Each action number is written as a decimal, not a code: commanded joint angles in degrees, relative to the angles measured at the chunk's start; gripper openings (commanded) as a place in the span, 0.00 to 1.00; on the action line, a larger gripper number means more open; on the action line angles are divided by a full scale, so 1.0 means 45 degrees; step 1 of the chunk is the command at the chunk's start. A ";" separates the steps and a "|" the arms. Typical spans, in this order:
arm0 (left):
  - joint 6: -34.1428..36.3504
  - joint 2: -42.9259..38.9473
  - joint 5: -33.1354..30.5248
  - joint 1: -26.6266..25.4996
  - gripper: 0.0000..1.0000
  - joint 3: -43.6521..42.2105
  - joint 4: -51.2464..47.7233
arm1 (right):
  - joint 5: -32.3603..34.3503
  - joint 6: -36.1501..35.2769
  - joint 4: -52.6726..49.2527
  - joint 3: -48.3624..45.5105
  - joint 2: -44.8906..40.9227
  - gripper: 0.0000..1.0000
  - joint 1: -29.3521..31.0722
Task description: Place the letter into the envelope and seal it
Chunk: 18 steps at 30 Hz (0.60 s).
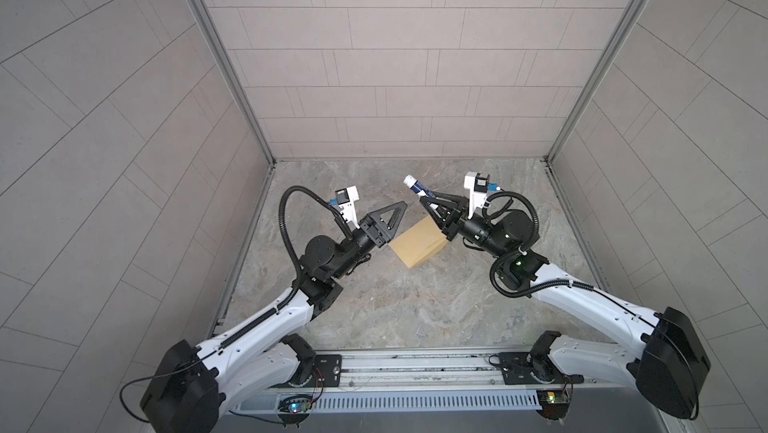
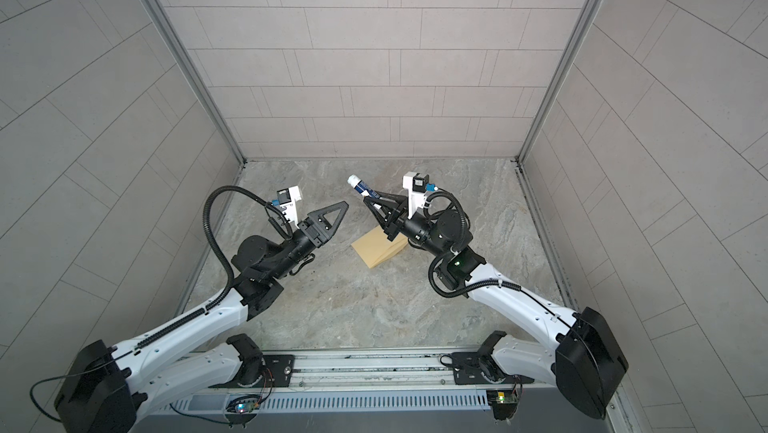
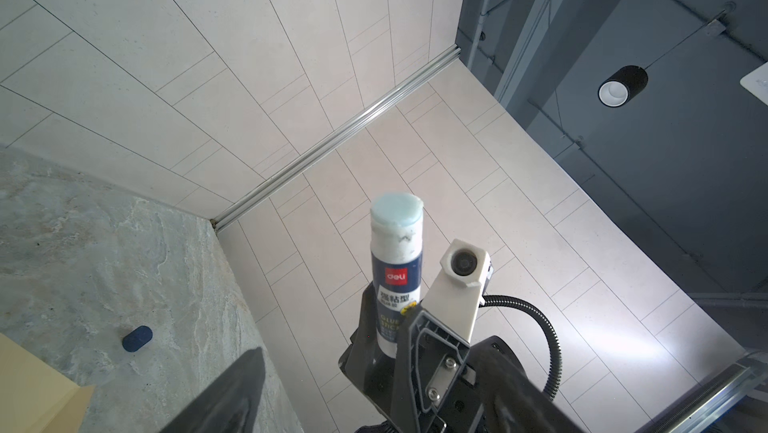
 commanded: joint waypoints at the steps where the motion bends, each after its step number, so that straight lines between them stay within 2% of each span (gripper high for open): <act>1: 0.0431 0.0102 0.0025 -0.0098 0.86 0.0360 0.0750 | 0.0274 0.0131 0.0675 0.0068 0.0155 0.00 0.0310; 10: 0.0132 0.0764 -0.0040 -0.0093 0.84 0.0455 0.1918 | 0.0630 0.0072 0.0863 0.0039 0.0547 0.00 0.0999; 18: -0.0150 0.1256 0.0028 -0.0086 0.69 0.0513 0.2809 | 0.0730 0.0149 0.1117 0.0068 0.0857 0.00 0.1220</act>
